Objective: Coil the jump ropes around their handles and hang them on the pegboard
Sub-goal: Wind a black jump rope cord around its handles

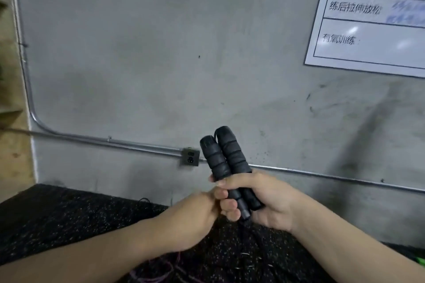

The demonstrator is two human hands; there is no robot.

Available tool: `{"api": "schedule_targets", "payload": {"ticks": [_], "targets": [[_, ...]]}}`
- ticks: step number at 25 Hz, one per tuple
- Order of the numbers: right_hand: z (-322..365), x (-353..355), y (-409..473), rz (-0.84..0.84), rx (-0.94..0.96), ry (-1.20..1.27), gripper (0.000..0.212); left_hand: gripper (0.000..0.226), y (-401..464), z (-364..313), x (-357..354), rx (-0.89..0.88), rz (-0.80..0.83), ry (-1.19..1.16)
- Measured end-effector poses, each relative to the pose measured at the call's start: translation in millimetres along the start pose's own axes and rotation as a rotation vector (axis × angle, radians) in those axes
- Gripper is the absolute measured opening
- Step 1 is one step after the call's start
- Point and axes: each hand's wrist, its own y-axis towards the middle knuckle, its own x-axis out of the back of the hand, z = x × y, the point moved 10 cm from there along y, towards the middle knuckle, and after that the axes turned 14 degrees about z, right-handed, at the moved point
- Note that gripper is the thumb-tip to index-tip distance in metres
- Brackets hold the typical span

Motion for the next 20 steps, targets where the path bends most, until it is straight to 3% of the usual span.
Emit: {"api": "schedule_targets", "payload": {"ticks": [2, 5, 10, 14, 16, 20], "targets": [[45, 23, 1, -0.056, 0.08, -0.048, 0.028, 0.024, 14, -1, 36, 0.029, -0.048, 0.061], [100, 61, -6, -0.192, 0.173, -0.101, 0.034, 0.053, 44, 11, 103, 0.059, -0.17, 0.252], [108, 143, -34, -0.526, 0.189, -0.251, 0.032, 0.045, 52, 8, 116, 0.087, -0.155, 0.525], [47, 137, -11, -0.46, 0.043, -0.285, 0.009, 0.046, 25, -15, 89, 0.056, -0.073, 0.68], [26, 114, 7, -0.384, -0.073, -0.358, 0.009, 0.04, 5, -16, 98, 0.074, -0.061, 0.731], [9, 53, 29, -0.23, -0.182, -0.469, 0.02, 0.036, -50, -18, 137, 0.072, -0.099, 0.557]]}}
